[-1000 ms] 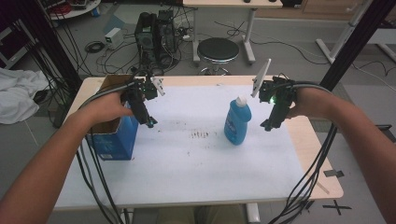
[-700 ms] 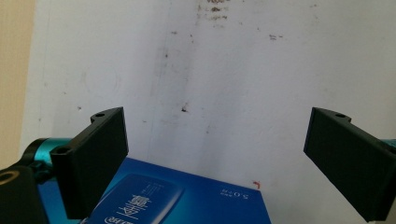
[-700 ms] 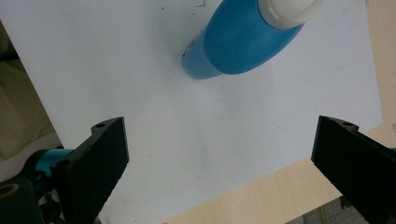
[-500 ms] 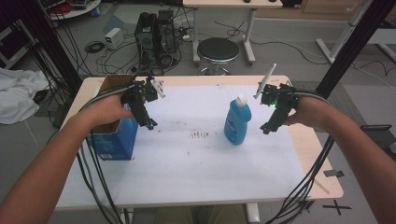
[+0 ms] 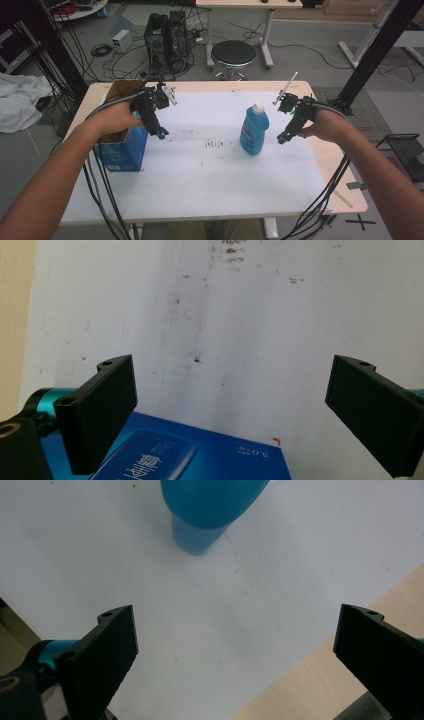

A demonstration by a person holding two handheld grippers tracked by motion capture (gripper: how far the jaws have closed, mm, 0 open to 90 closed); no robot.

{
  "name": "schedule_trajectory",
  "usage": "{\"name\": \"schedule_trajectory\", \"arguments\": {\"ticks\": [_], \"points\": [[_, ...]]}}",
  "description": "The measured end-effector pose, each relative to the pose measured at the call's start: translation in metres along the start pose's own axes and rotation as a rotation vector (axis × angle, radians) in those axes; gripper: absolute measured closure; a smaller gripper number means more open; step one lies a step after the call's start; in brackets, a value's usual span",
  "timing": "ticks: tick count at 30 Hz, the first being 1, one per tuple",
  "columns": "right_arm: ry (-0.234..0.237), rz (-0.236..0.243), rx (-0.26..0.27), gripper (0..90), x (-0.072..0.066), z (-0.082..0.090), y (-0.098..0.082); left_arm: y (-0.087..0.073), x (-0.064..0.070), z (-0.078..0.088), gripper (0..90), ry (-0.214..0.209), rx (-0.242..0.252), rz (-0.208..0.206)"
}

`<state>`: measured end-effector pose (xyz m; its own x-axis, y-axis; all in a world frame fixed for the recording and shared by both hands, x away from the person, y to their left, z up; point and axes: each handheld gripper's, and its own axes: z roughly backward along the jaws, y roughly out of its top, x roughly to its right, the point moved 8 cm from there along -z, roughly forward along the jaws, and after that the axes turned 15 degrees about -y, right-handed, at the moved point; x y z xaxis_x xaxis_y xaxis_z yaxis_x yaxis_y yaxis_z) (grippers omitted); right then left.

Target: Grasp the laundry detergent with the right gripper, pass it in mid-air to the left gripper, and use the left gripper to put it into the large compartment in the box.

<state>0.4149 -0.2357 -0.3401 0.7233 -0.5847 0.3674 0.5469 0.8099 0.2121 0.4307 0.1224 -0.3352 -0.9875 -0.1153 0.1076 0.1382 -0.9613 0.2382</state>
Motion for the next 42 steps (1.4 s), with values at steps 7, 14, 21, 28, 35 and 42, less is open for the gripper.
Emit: {"name": "schedule_trajectory", "arguments": {"ticks": [7, 14, 21, 28, 35, 42], "points": [[0.019, -0.038, 0.005, 3.0, 0.000, -0.006, -0.003, 0.000, 0.000, 0.000, 6.4, 0.006, 0.004, 0.014], [-0.008, -0.177, 0.017, 3.0, 0.015, -0.009, -0.010, 0.001, -0.001, 0.000, 6.4, 0.007, 0.012, 0.011], [-0.011, -0.225, 0.049, 3.0, 0.027, -0.015, -0.016, 0.002, -0.001, 0.000, 6.3, 0.009, 0.004, 0.005], [-0.009, -0.258, 0.057, 3.0, 0.038, -0.024, -0.024, 0.002, -0.001, -0.002, 6.3, 0.004, 0.002, 0.009], [-0.028, -0.283, 0.030, 3.0, 0.047, -0.035, -0.029, 0.001, -0.002, -0.003, 6.4, 0.006, -0.005, 0.013], [-0.044, -0.352, 0.067, 3.0, 0.052, -0.045, -0.032, 0.001, -0.002, -0.004, 6.4, -0.004, -0.007, 0.010]]}}
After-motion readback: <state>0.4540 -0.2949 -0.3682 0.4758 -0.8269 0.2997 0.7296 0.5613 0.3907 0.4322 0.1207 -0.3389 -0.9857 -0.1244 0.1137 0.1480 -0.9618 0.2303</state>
